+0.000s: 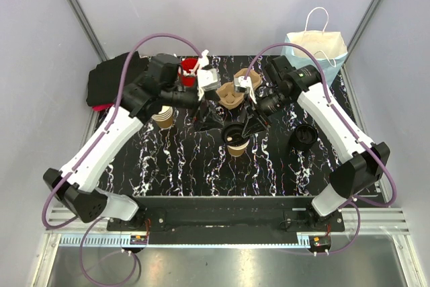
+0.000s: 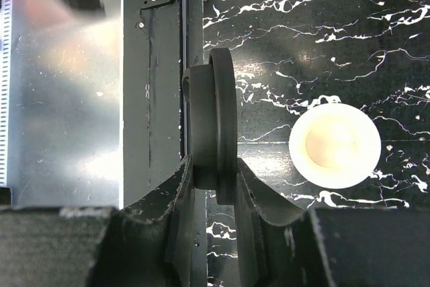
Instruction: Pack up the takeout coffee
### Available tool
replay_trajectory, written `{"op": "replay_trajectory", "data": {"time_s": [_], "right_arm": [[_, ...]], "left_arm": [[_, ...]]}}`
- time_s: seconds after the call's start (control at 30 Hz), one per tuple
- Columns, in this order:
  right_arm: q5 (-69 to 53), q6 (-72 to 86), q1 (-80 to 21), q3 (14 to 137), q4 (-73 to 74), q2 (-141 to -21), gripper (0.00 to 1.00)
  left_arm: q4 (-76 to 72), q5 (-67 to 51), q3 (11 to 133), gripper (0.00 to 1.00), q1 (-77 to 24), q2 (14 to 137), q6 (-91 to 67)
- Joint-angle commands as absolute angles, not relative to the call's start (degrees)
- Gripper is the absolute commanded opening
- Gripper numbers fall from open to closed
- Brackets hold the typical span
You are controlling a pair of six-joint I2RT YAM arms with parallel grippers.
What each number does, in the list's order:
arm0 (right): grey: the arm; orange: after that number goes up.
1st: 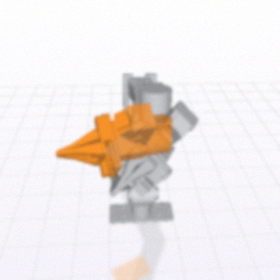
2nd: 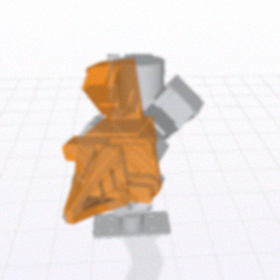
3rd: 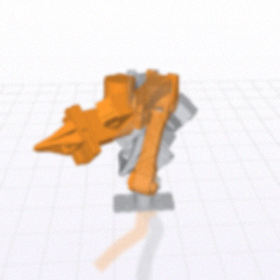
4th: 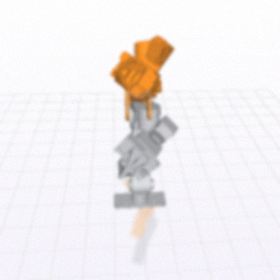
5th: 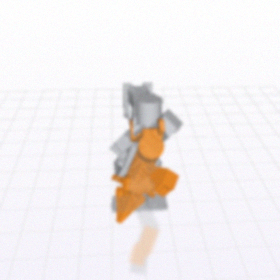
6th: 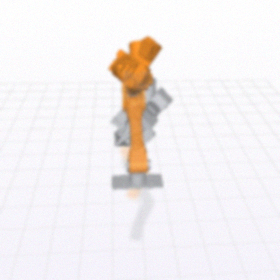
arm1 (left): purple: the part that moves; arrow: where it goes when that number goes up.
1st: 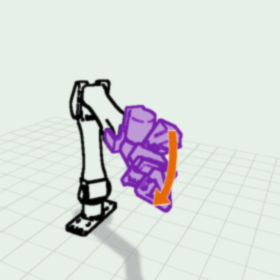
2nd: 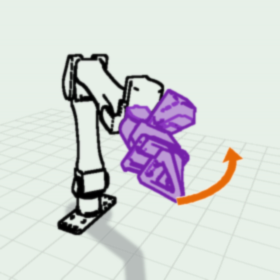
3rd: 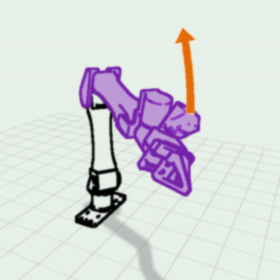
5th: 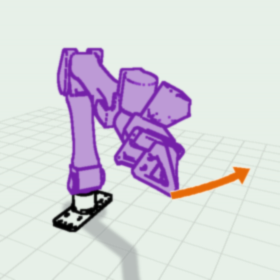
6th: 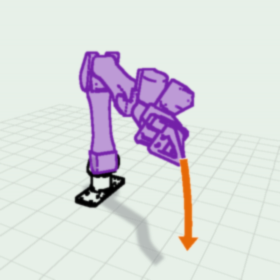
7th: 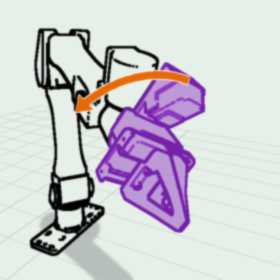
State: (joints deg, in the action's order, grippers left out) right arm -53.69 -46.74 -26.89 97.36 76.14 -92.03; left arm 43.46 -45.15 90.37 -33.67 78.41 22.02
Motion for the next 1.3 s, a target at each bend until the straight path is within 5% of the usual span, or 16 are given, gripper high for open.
{"op": "replay_trajectory", "data": {"time_s": [0.0, 0.57, 1.0, 1.13, 1.27], "right_arm": [[-55.5, -46.1, -27.1, 97.1, 74.5, -89.6, 0.07], [-56.0, -44.4, -27.2, 97.5, 72.4, -88.3, 0.05], [-55.4, -44.4, -27.4, 97.7, 72.0, -88.5, 0.05], [-54.8, -43.9, -27.3, 97.6, 71.1, -87.6, 0.04], [-53.7, -42.7, -27.3, 96.7, 68.9, -86.4, 0.04]], "left_arm": [[44.1, -49.1, 93.6, 0.99, -36.6, 80.7, 22.7], [46.9, -46.1, 95.8, 0.97, -41.3, 87.8, 23.9], [47.5, -47.5, 98.1, 0.63, -42.4, 91.1, 22.4], [48.2, -47.2, 97.8, 0.47, -42.5, 91.3, 22.8], [48.7, -46.8, 97.7, 0.20, -42.5, 91.1, 22.9]]}}
